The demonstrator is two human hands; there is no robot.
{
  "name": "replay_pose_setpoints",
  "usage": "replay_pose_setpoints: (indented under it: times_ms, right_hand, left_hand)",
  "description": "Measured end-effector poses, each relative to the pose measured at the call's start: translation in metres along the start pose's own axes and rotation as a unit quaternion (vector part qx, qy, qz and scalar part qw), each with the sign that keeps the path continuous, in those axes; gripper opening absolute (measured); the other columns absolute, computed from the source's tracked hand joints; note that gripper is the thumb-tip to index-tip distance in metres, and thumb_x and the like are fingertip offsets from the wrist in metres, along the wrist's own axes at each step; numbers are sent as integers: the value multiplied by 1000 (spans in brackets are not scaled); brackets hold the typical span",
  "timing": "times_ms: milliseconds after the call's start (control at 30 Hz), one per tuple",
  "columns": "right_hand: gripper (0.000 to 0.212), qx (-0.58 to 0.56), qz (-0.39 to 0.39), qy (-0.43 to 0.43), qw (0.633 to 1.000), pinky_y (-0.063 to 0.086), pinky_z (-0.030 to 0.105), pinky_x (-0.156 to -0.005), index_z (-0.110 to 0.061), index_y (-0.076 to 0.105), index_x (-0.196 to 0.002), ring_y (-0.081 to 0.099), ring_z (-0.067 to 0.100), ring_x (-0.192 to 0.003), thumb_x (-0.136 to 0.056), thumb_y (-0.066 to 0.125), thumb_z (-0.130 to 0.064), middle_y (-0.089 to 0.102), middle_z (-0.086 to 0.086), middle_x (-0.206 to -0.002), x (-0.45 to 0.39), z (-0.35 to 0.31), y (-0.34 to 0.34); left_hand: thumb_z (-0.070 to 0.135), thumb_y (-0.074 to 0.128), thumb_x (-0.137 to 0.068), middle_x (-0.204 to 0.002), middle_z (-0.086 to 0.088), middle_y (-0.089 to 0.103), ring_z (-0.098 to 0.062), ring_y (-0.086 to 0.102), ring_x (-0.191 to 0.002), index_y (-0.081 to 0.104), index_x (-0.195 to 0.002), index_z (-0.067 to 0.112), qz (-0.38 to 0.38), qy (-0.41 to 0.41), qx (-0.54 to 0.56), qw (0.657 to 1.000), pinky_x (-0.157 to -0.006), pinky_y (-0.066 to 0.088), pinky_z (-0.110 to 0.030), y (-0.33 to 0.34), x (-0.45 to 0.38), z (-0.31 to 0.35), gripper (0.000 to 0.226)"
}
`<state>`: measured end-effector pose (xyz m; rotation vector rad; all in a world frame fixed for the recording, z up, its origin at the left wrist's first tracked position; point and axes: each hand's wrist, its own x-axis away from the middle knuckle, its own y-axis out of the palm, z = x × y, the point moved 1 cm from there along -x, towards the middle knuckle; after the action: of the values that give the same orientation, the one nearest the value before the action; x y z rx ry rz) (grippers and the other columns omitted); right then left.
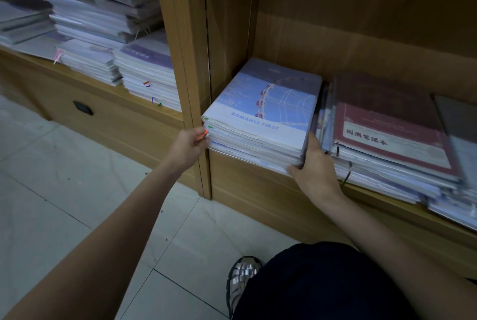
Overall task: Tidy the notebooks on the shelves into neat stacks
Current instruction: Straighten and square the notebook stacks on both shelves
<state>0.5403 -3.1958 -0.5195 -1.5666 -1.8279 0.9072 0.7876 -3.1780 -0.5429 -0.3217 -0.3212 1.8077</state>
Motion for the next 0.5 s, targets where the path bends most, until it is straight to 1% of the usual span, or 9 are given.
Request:
replay_pose_setpoints:
  times_ms: [67, 200, 267, 300, 333, 367, 400, 433, 500]
  right_hand:
    - [70, -1, 2, -1, 1000, 35, 14, -47, -10, 25, -144, 52, 10, -59, -86, 64, -4, 52, 3, -75, 1, 0, -1]
    - [92, 14, -19, -18, 1000, 45, 22, -53, -13, 2, -150, 54, 15, -61, -84, 66, -4, 56, 4, -72, 9, -1, -1]
    - [96, 58, -22, -26, 998, 50, 29, -62, -11, -5, -149, 56, 18, -66, -84, 65, -3, 57, 5, -74, 11, -1, 0]
    - [96, 81, -17, -30, 996, 53, 32, -65, -10, -5, -149, 58, 21, -69, -84, 64, -3, 60, 7, -77, 11, -1, 0]
    - [95, 98, -13, -31, 995, 54, 34, -68, -9, -5, -149, 60, 22, -71, -84, 64, -3, 62, 9, -80, 11, 0, 0]
    - [94, 108, -10, -29, 994, 55, 35, -69, -9, -4, -149, 60, 22, -71, -85, 65, -4, 62, 10, -81, 10, 0, 0]
    - [94, 110, -10, -26, 994, 55, 34, -69, -8, -4, -149, 60, 22, -70, -85, 65, -4, 62, 10, -81, 10, -1, 0]
    - [93, 105, -11, -24, 994, 56, 34, -69, -8, -3, -149, 60, 22, -70, -85, 65, -4, 62, 10, -81, 10, -2, 0]
    - [93, 91, -7, -26, 995, 56, 36, -71, -8, -1, -150, 61, 23, -72, -85, 64, -2, 63, 12, -84, 11, -3, 1]
  left_hand:
    - [-15, 46, -89, -98, 3, 55, 23, 55, -67, 52, -117, -6, -9, 5, 1, 1000, -71, 42, 0, 3, 3, 1, 30]
    - [-18, 47, -87, -83, 9, 55, 21, 56, -65, 53, -111, -12, -11, 11, -16, 1000, -70, 43, -1, 2, 3, -1, 26]
    - [-17, 48, -87, -82, 9, 57, 20, 57, -68, 54, -110, -13, -5, 2, -36, 999, -72, 44, -2, 1, 1, -2, 25]
    - [-15, 50, -86, -83, 6, 58, 17, 60, -73, 54, -111, -12, -3, -3, -45, 999, -75, 45, -5, 1, 2, -1, 25]
    - [-13, 52, -86, -87, 0, 62, 7, 64, -84, 52, -114, -11, -1, -7, -59, 998, -80, 47, -12, 3, 4, 0, 28]
    - [-10, 54, -86, -95, -8, 64, -10, 66, -97, 50, -120, -8, 5, -6, -88, 996, -85, 47, -23, 7, 8, 1, 34]
    - [-6, 56, -86, -106, -14, 64, -24, 62, -107, 45, -129, -3, 13, 0, -124, 992, -89, 46, -31, 12, 15, 2, 44]
    - [-2, 57, -86, -118, -17, 61, -31, 57, -113, 36, -138, 3, 29, 10, -151, 988, -91, 44, -34, 18, 25, 2, 56]
    - [0, 55, -87, -139, -14, 46, -30, 46, -124, 13, -148, 12, 54, 24, -141, 988, -99, 38, -32, 34, 49, 8, 76]
